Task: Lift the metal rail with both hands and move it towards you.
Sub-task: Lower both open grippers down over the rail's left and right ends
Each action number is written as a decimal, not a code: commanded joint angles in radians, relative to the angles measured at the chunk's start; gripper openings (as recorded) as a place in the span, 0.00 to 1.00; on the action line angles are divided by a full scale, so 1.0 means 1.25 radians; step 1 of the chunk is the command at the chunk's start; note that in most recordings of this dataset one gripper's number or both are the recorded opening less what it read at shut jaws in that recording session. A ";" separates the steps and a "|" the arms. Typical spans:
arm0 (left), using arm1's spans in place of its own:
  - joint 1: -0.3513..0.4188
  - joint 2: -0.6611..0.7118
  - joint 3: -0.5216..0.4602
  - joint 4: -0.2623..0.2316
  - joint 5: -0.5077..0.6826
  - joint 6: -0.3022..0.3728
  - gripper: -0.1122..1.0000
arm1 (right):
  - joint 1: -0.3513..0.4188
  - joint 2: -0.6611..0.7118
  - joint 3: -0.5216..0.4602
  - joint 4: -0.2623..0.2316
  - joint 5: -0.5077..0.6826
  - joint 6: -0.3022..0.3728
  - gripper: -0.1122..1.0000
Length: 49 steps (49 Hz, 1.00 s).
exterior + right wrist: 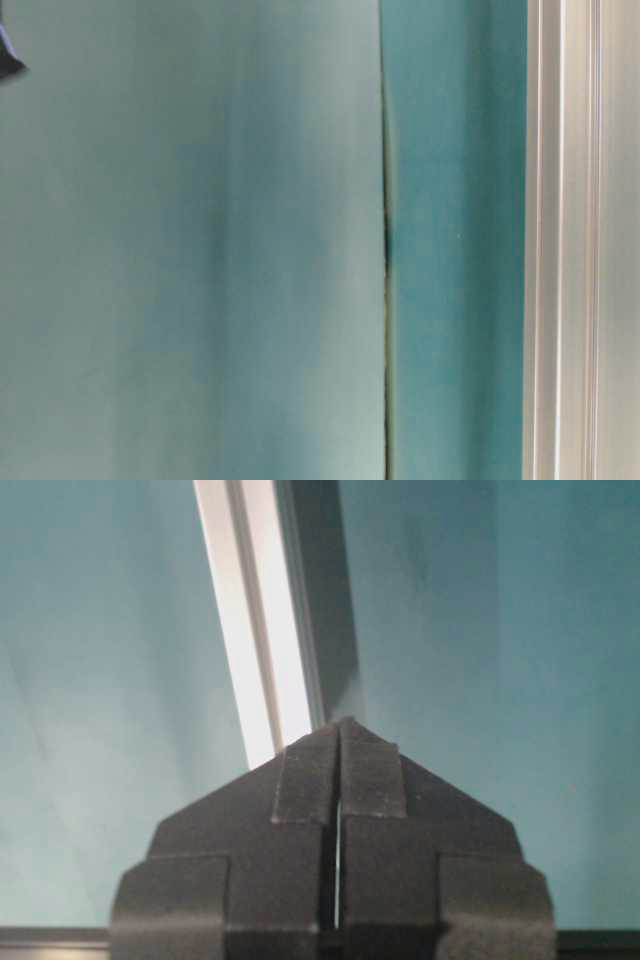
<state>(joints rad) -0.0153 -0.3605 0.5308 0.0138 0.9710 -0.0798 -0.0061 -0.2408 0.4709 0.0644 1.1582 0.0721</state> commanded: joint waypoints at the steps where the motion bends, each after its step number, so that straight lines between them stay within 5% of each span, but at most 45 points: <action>1: -0.002 0.011 -0.017 0.002 0.000 0.001 0.05 | 0.011 0.020 -0.020 0.000 0.001 -0.006 0.08; 26: -0.012 0.034 -0.013 0.005 -0.017 0.028 0.06 | 0.031 0.028 0.002 -0.001 -0.081 -0.009 0.08; 33: -0.013 0.033 -0.007 0.005 -0.032 0.031 0.13 | 0.042 0.028 0.007 0.000 -0.098 -0.013 0.15; 39: -0.012 0.033 0.009 0.005 -0.034 0.027 0.32 | 0.053 0.028 0.020 0.002 -0.104 -0.023 0.33; 49: -0.016 0.037 0.037 0.005 -0.037 0.012 0.88 | 0.074 0.028 0.060 -0.012 -0.144 -0.021 0.87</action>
<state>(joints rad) -0.0307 -0.3068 0.5768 0.0184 0.9311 -0.0614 0.0721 -0.2071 0.5354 0.0614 1.0017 0.0460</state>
